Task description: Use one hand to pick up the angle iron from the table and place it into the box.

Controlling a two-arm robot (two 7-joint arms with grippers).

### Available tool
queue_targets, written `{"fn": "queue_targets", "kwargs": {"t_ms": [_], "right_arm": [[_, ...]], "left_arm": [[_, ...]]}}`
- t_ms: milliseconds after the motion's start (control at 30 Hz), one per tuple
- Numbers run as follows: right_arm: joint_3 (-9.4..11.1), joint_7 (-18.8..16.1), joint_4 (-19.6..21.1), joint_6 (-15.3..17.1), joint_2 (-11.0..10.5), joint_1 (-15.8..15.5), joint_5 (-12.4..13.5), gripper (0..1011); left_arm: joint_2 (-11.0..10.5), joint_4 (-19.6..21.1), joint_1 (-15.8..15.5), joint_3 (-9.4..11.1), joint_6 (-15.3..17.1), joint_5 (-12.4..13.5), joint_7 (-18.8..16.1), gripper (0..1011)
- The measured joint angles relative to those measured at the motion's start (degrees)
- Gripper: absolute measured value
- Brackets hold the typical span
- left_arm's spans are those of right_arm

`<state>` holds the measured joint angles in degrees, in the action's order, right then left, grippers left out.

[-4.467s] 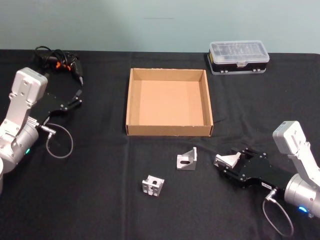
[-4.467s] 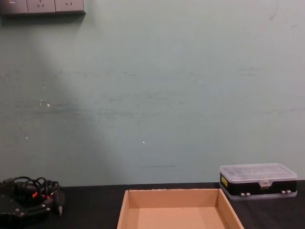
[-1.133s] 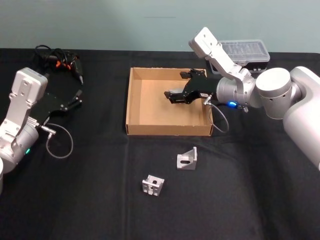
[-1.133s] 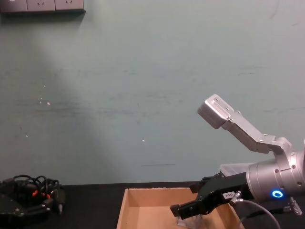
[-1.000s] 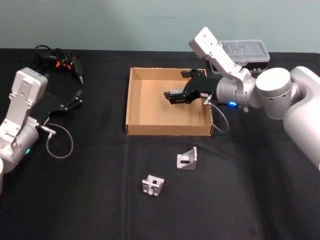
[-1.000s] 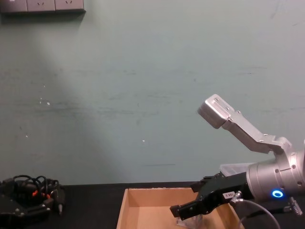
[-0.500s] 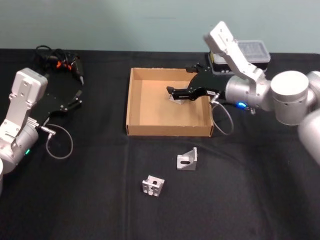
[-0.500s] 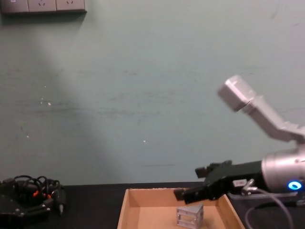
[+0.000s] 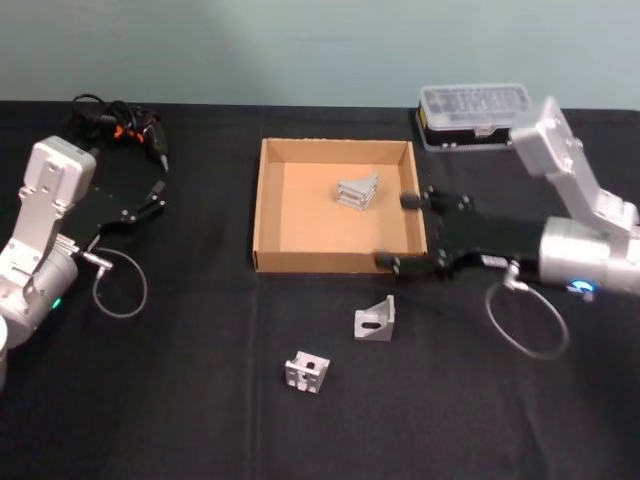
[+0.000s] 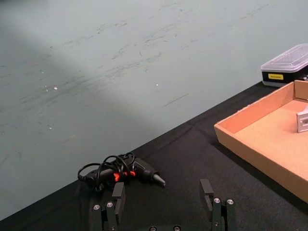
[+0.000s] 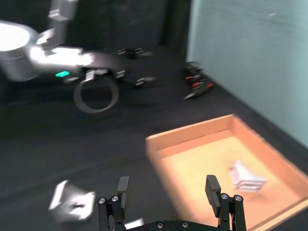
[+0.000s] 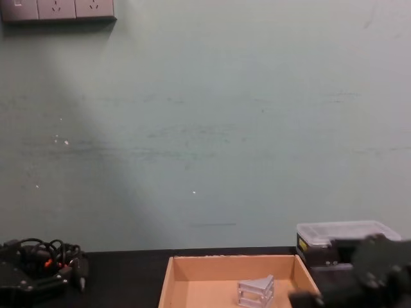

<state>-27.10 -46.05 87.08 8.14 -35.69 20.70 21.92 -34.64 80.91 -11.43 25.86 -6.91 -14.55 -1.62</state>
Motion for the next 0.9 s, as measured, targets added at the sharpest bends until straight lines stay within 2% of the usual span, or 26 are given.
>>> {"fn": "queue_targets", "kwargs": {"t_ms": [133,300,533,900], "right_arm": [[-1.23,-3.68,1.23,-1.06,-2.98,-1.33,0.74,1003],[-3.37,-5.99,0.00,-1.01,-3.82,-1.00,0.85,1003],[-7.01,-6.63,-4.62,-0.71,-2.35,1.79,-1.22,1003],[-10.88,-6.93,-10.55,-1.16,0.84,6.16,-2.69,1003]], "left_arm": [[0.00,0.00,0.00,0.00,0.00,0.00,0.00,1011],[0.00,-0.01,0.00,0.00,0.00,0.00,0.00,1011],[0.00,-0.01,0.00,0.00,0.00,0.00,0.00,1011],[0.00,-0.01,0.00,0.00,0.00,0.00,0.00,1011]]}}
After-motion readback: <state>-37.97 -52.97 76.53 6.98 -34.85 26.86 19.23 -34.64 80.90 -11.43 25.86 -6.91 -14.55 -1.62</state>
